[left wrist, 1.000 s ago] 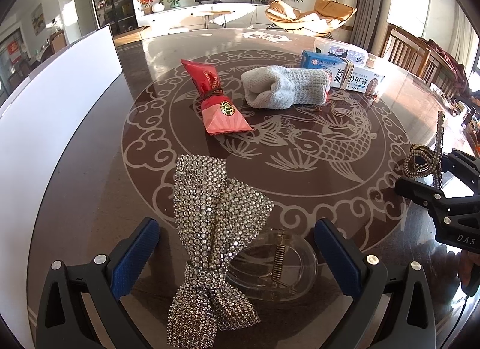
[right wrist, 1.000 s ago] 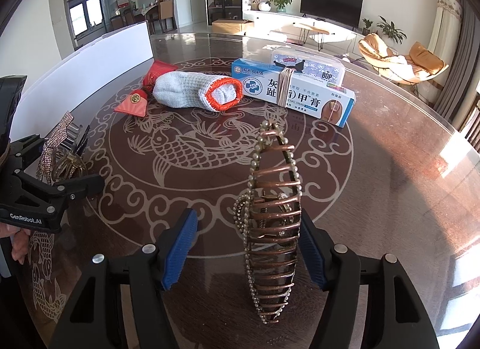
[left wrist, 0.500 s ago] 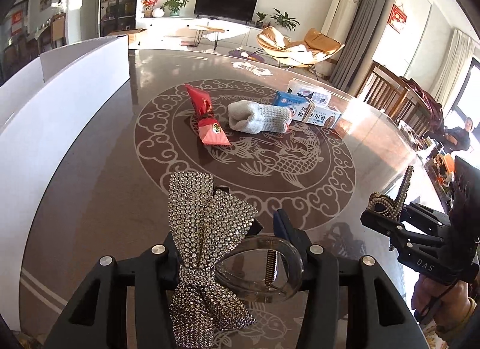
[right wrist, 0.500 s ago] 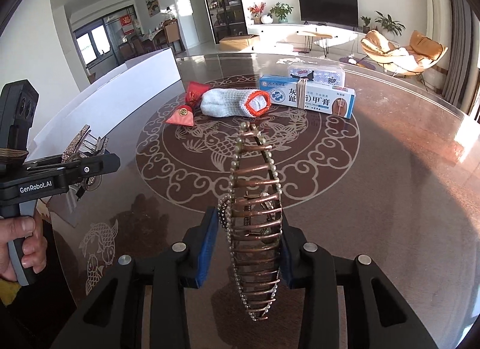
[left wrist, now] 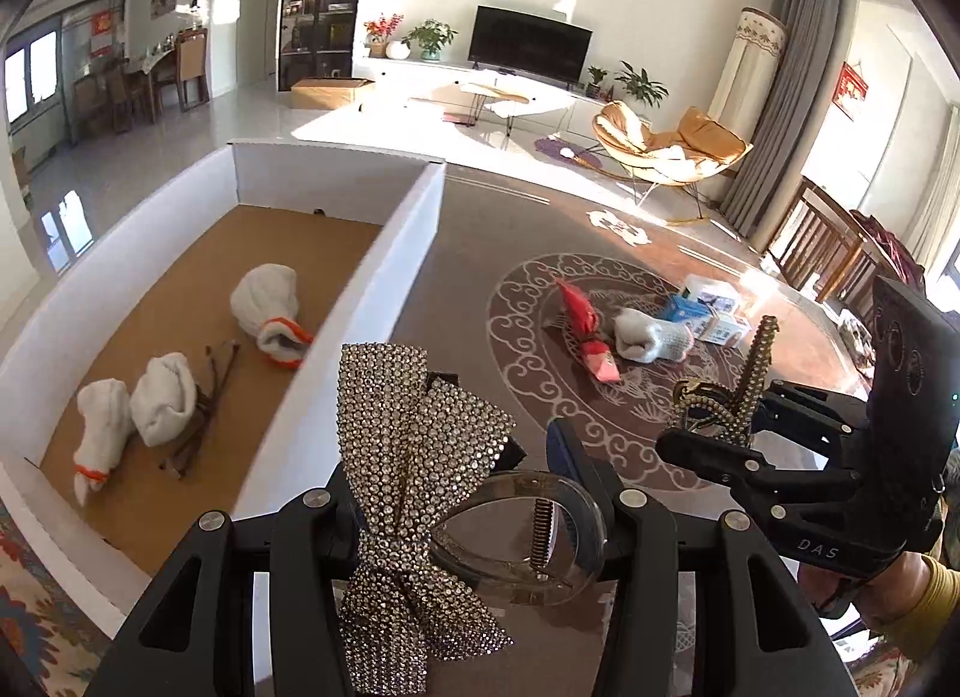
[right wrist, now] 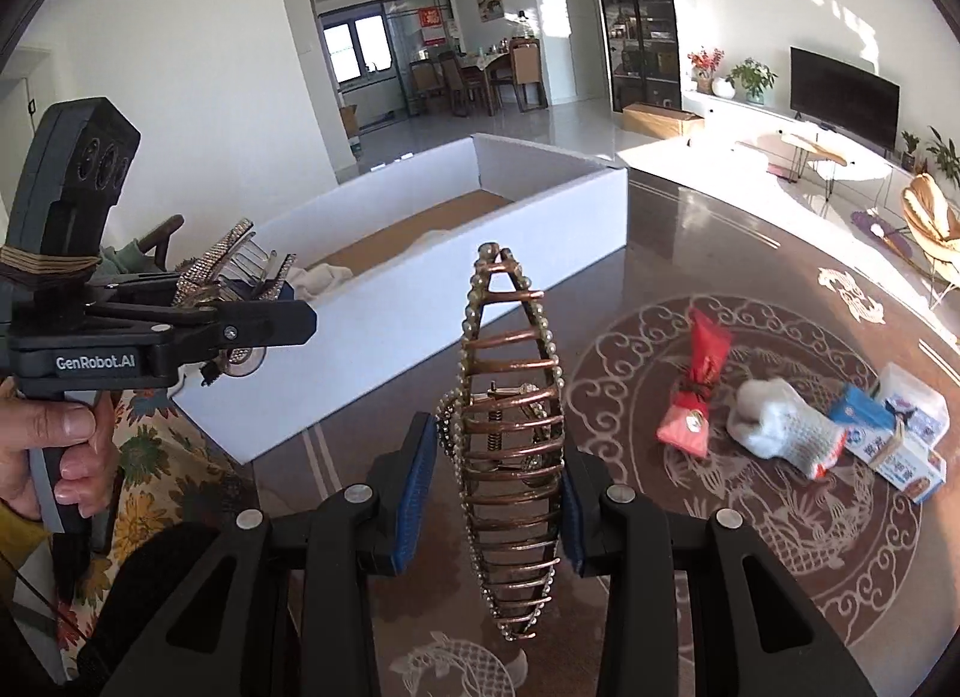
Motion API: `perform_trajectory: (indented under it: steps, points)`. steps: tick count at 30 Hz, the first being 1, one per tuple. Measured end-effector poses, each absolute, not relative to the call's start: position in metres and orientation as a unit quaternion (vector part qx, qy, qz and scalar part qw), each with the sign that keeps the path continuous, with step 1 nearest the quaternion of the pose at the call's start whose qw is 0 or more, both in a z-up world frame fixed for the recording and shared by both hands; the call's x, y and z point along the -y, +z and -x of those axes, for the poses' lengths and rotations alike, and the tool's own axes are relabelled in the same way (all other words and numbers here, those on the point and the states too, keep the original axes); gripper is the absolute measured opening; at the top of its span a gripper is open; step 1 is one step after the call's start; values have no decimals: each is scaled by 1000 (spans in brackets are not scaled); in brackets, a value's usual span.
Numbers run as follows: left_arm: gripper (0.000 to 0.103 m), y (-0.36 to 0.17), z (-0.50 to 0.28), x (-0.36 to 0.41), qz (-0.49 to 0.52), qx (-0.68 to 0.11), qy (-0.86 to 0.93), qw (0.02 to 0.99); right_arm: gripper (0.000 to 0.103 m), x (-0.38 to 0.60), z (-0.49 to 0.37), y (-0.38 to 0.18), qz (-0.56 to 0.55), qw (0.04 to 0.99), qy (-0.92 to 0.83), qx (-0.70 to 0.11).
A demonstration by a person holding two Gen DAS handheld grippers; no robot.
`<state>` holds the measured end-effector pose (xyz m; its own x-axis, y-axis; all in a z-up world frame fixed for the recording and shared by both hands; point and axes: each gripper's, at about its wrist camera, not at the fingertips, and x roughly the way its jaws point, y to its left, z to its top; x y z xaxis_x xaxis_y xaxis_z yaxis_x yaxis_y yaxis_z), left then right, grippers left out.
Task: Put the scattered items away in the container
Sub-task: 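Carry both hair clips over the cardboard box and open both grippers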
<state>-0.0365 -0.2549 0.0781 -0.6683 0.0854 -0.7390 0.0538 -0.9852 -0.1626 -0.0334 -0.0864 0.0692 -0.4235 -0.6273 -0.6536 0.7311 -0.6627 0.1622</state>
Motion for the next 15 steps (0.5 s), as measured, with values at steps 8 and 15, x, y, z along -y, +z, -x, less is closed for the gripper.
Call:
perform_trajectory:
  steps: [8,15]
  points:
    - [50,74,118,424,439,130,881,-117,37,269,152,100,-324,441,-824,-148]
    - [51,33,182,470,466,162,859,-138,38,334,250,55,-391,393,-820,-143]
